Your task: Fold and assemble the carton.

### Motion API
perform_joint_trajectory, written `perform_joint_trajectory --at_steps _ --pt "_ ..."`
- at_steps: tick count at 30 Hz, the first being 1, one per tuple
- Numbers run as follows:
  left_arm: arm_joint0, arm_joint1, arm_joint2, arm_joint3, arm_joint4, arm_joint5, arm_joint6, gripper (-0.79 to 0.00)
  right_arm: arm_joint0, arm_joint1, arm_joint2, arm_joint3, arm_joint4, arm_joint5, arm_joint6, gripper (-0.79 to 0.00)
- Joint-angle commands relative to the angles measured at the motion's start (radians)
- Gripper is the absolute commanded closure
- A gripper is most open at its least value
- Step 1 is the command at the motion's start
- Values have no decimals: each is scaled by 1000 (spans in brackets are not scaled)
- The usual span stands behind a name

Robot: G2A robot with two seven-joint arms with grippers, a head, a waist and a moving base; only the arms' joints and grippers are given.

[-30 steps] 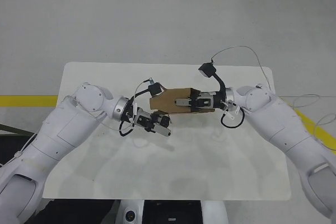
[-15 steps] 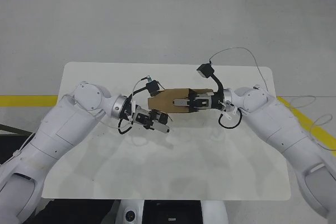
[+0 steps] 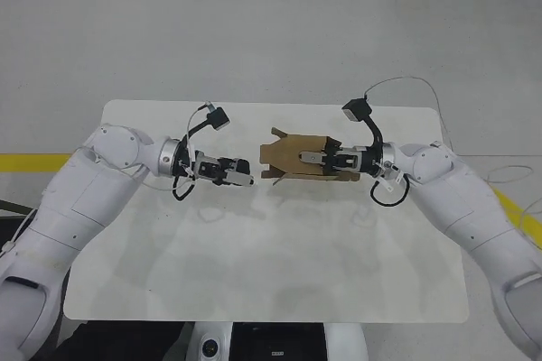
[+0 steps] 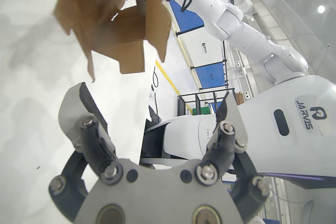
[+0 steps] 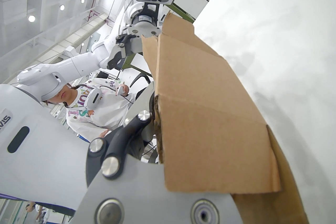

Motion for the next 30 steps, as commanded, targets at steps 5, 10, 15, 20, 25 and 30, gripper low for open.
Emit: perform_joint_trajectory --at_steps 5,10,15,20,25,30 --pt "3 -2 -2 80 52 -25 25 -785 -36 29 27 -65 14 19 19 0" --pt "-7 -21 16 138 106 -14 84 -785 -59 43 40 -113 19 24 24 0" --pt "-24 -41 38 144 173 -12 122 -785 -70 49 45 -143 28 14 14 0" --pt "-32 -58 48 151 207 -9 162 -785 -69 44 37 -162 38 3 3 0" --pt "-38 -71 53 163 235 -2 180 -785 -60 39 29 -168 46 -1 -1 0" --pt "-39 -81 51 158 227 -9 167 -785 -53 33 16 -166 49 -2 -2 0"
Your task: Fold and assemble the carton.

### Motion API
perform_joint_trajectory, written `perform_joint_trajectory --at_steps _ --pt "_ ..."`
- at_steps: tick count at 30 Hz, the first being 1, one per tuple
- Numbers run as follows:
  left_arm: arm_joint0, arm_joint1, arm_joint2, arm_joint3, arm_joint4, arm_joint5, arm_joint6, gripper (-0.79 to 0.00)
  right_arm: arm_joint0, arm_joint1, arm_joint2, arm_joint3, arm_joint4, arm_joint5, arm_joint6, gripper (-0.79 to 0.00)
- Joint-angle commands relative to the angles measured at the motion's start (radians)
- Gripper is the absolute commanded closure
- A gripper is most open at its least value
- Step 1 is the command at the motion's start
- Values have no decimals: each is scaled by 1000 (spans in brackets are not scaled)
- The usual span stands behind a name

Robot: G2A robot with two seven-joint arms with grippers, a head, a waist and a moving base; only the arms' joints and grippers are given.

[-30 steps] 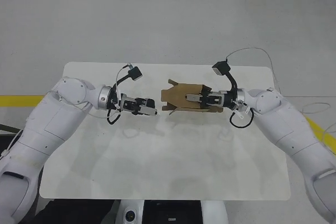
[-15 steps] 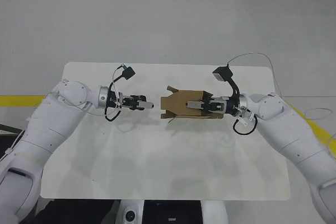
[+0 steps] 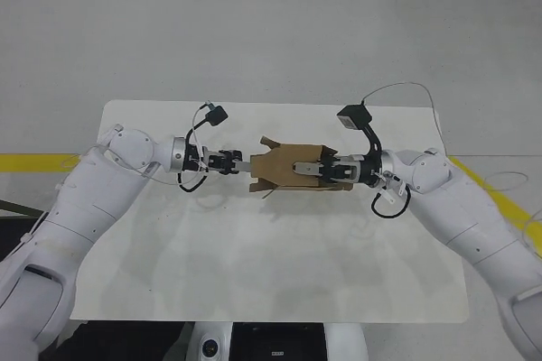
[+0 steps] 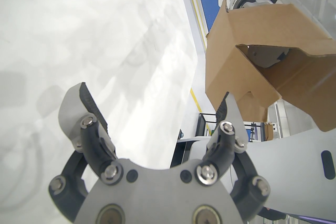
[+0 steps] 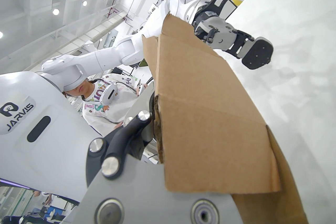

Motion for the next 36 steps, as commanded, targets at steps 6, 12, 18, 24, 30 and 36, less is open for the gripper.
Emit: perform_joint_trajectory --at_steps 6,12,18,24,30,36 --pt "5 -9 -7 -7 -10 -5 -20 -785 14 -17 -29 1 9 -2 -2 0" --pt "8 -15 -17 -2 -10 -6 -26 -785 31 -32 -59 -4 17 8 8 0" --pt "7 -19 -31 3 -15 -7 -33 -785 41 -42 -80 2 22 4 5 0" --pt "12 -23 -48 14 -29 -10 -40 -785 49 -45 -92 11 24 -1 -1 0" --pt "17 -25 -63 21 -40 -13 -49 -785 55 -45 -100 13 28 -3 -3 0" --pt "22 -28 -77 26 -47 -15 -59 -785 59 -45 -109 10 31 -4 -4 0"
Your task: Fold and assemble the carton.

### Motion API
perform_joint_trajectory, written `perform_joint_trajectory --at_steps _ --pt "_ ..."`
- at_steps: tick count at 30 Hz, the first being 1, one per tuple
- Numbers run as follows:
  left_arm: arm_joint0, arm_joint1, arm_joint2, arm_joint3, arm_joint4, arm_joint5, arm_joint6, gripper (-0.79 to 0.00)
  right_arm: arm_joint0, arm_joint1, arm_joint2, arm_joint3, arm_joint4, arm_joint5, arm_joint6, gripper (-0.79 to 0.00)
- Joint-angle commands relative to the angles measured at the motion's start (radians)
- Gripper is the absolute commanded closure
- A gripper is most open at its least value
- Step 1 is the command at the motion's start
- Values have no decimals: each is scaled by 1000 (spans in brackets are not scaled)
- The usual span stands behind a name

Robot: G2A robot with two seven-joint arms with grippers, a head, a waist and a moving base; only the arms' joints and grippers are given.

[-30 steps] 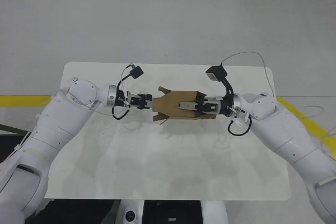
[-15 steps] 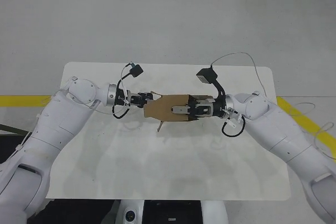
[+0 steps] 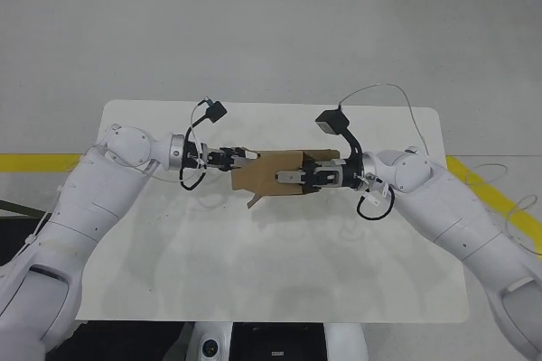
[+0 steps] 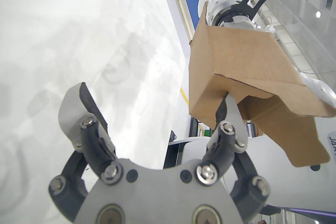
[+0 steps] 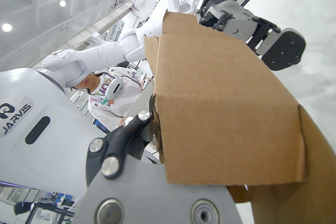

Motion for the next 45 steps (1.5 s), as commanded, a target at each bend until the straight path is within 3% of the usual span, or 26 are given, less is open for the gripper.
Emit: perform_joint_trajectory --at_steps 1,33,45 --pt "1 -1 -4 1 0 -1 -2 -785 1 0 -3 -1 1 0 0 0" --pt "9 -20 -51 17 11 2 -16 -785 22 -10 -45 8 18 -8 -8 0" --pt "44 -10 -83 8 43 6 -25 -785 15 -1 0 76 10 -80 -80 0"
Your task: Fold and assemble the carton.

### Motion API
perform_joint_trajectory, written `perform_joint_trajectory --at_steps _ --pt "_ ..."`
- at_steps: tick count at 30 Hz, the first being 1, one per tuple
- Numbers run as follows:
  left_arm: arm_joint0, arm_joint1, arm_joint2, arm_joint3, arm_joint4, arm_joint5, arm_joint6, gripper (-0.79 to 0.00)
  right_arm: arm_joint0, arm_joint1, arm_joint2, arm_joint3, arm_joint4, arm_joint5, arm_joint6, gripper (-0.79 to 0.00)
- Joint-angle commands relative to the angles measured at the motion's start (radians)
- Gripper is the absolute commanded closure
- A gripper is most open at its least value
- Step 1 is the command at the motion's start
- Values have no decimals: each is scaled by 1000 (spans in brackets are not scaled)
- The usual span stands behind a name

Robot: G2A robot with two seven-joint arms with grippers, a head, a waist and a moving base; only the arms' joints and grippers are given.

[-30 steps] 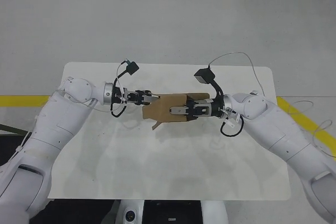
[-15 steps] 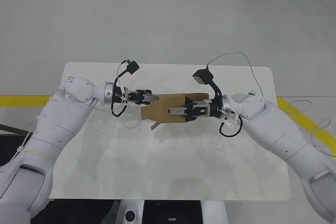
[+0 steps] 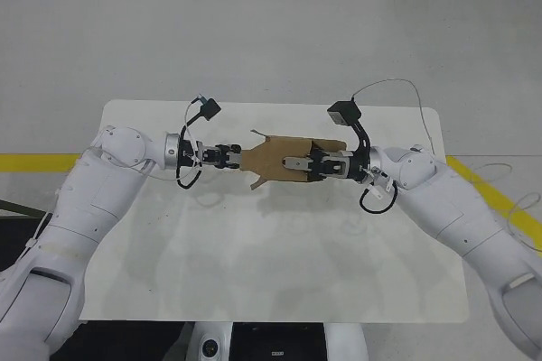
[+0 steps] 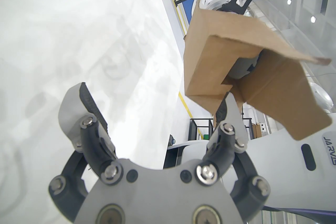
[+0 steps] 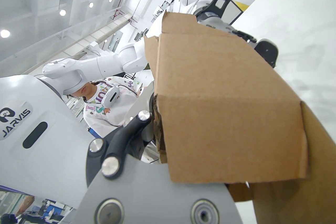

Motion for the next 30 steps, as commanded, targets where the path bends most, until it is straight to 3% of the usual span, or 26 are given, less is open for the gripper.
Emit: perform_joint_trajectory --at_steps 1,12,30 --pt "11 2 1 -9 23 6 -4 -785 -3 1 8 5 1 -11 -11 0" --pt "57 3 15 -102 67 34 -29 -785 -20 -10 29 40 -19 -35 -35 0" --pt "38 2 -24 -92 55 33 -32 -785 -16 -54 4 35 -46 29 29 0"
